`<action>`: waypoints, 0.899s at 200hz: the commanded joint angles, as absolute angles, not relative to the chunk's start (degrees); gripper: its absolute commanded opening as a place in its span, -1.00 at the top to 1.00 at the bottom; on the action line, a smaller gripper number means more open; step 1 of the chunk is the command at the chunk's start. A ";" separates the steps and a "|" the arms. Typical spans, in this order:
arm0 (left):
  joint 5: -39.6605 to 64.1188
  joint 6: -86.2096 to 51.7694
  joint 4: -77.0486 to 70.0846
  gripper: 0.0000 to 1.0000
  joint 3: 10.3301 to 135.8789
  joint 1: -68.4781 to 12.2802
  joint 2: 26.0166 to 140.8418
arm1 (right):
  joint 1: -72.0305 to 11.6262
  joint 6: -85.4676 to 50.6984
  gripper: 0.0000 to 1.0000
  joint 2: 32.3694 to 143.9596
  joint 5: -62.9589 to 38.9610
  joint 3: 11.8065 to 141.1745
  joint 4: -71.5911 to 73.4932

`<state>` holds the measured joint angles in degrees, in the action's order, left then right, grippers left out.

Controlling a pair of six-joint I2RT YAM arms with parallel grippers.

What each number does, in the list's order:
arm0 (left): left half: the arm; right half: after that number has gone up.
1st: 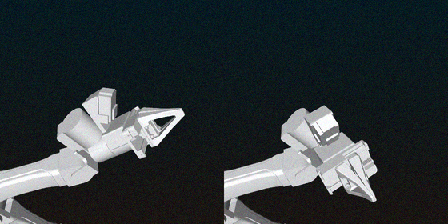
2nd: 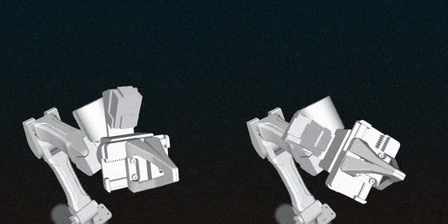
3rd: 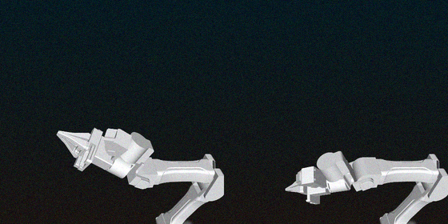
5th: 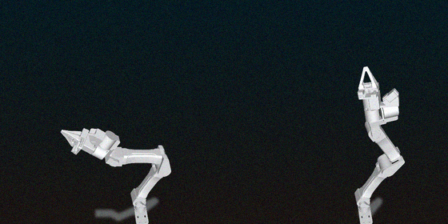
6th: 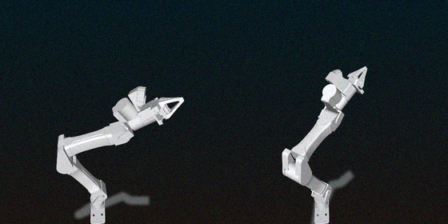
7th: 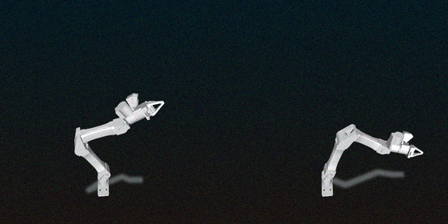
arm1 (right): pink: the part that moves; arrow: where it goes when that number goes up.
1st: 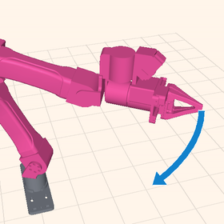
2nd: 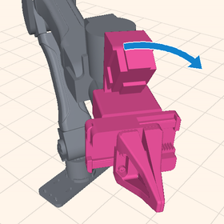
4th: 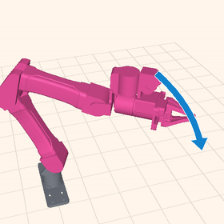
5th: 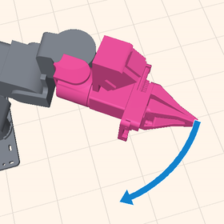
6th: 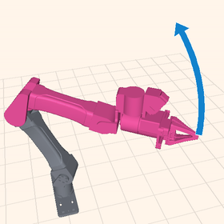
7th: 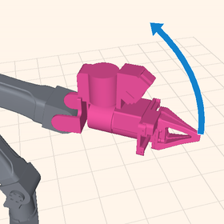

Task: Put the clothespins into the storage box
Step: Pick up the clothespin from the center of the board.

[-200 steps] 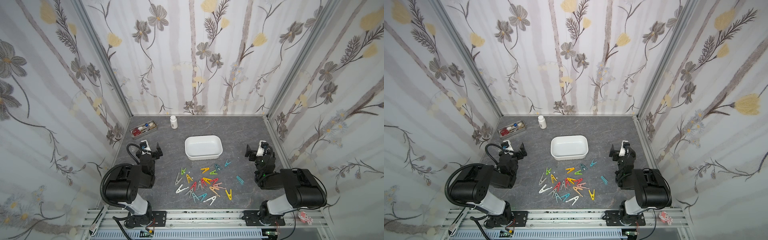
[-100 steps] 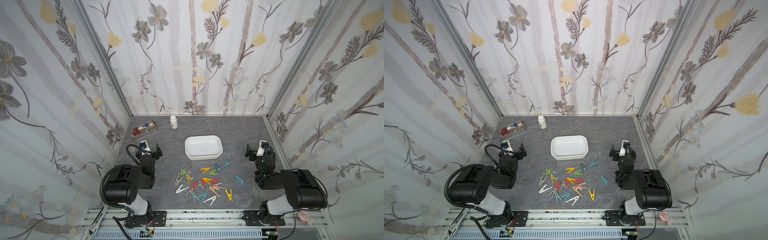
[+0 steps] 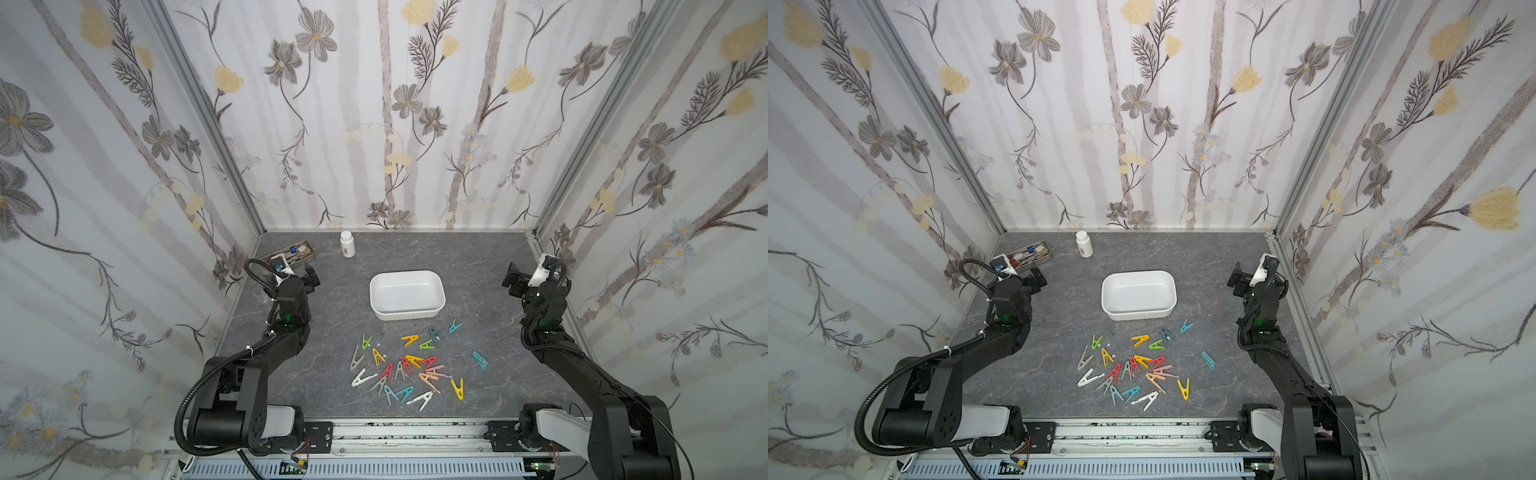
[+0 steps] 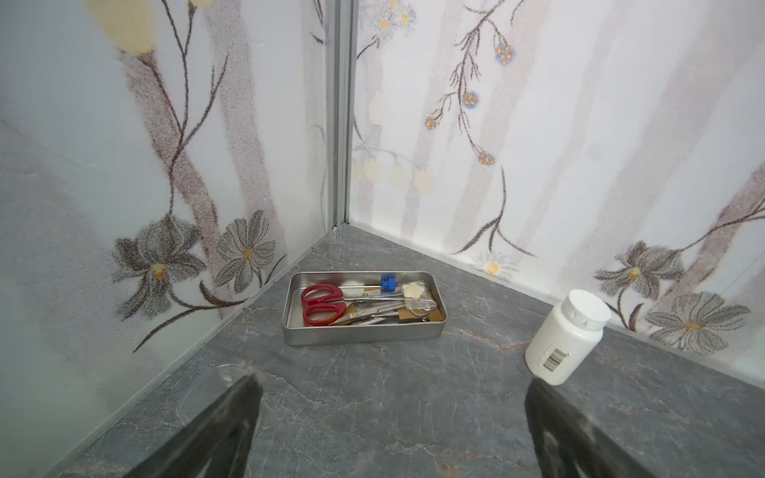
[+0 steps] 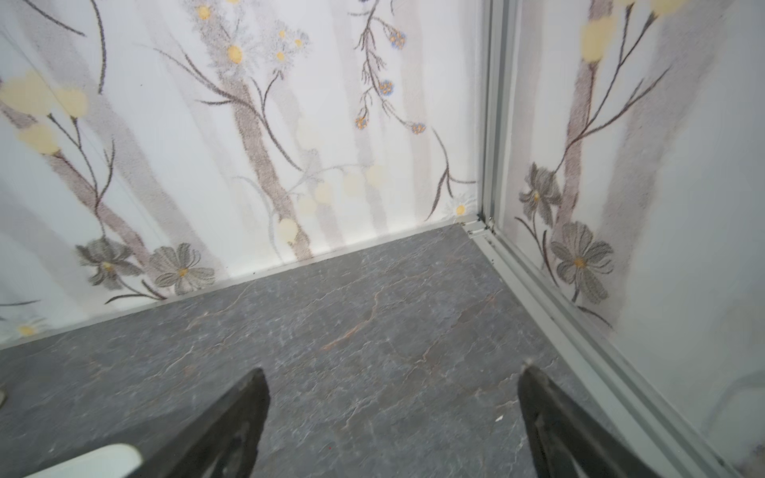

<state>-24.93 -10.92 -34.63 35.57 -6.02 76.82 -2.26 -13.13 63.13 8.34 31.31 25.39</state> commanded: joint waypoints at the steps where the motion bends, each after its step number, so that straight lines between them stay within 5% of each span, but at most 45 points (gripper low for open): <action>1: -23.08 -18.36 -14.33 -1.00 39.52 -8.76 75.43 | -4.81 -17.98 -0.75 59.73 3.04 33.90 4.81; 40: -24.53 -21.70 -1.30 -1.00 45.08 -17.31 72.34 | -12.27 -19.77 -0.68 54.04 4.23 35.78 -10.12; 101: -21.11 -27.76 0.87 -1.00 36.41 -24.67 58.29 | -15.62 -26.94 -0.47 53.50 -0.82 32.84 -20.26; 180: -13.79 -28.41 -0.23 -1.00 37.63 -27.95 62.16 | -17.42 -34.25 -0.21 57.24 1.07 28.64 -22.85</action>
